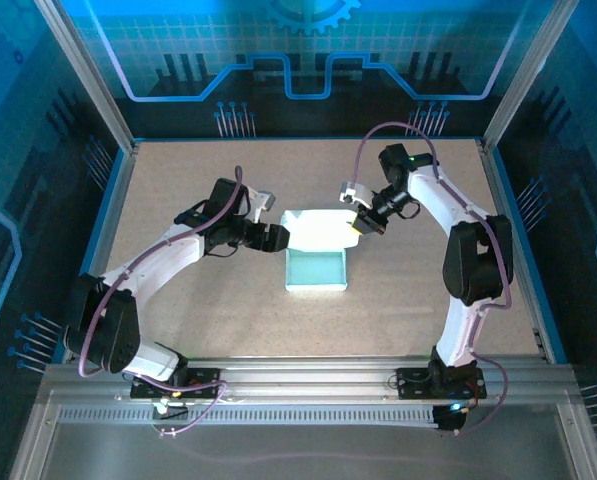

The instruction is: Fold the paper box

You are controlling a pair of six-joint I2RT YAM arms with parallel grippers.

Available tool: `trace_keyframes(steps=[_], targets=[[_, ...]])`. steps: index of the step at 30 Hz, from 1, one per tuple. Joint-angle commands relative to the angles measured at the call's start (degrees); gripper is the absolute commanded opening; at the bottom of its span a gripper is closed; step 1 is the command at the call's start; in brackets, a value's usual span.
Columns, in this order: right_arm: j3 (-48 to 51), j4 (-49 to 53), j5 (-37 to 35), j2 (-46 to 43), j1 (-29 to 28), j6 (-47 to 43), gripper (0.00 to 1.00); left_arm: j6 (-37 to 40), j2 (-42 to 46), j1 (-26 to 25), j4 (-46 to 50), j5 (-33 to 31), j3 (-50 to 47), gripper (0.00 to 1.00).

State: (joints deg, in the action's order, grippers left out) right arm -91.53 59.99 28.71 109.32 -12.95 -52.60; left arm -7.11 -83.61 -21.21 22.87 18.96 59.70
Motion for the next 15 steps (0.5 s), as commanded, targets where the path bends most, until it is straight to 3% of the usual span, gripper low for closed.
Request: trace_keyframes(steps=[1,6,11,15], targets=[[0.3,0.5,-1.1,-1.9,-1.3,-0.7,0.00,0.6,1.1,0.5,0.4,1.3,0.4,0.78],[1.1,0.4,-2.7,-3.1,-1.8,-0.8,0.00,3.3,-0.7,0.8,1.5,0.3,2.5,0.77],[1.3,0.6,-2.9,-3.9,-1.7,-1.2,0.00,9.4,-3.4,2.0,3.7,0.6,5.4,0.67],[1.0,0.9,-3.0,-4.0,-1.7,-1.2,0.00,16.3,-5.8,2.4,6.7,4.4,8.1,0.62]])
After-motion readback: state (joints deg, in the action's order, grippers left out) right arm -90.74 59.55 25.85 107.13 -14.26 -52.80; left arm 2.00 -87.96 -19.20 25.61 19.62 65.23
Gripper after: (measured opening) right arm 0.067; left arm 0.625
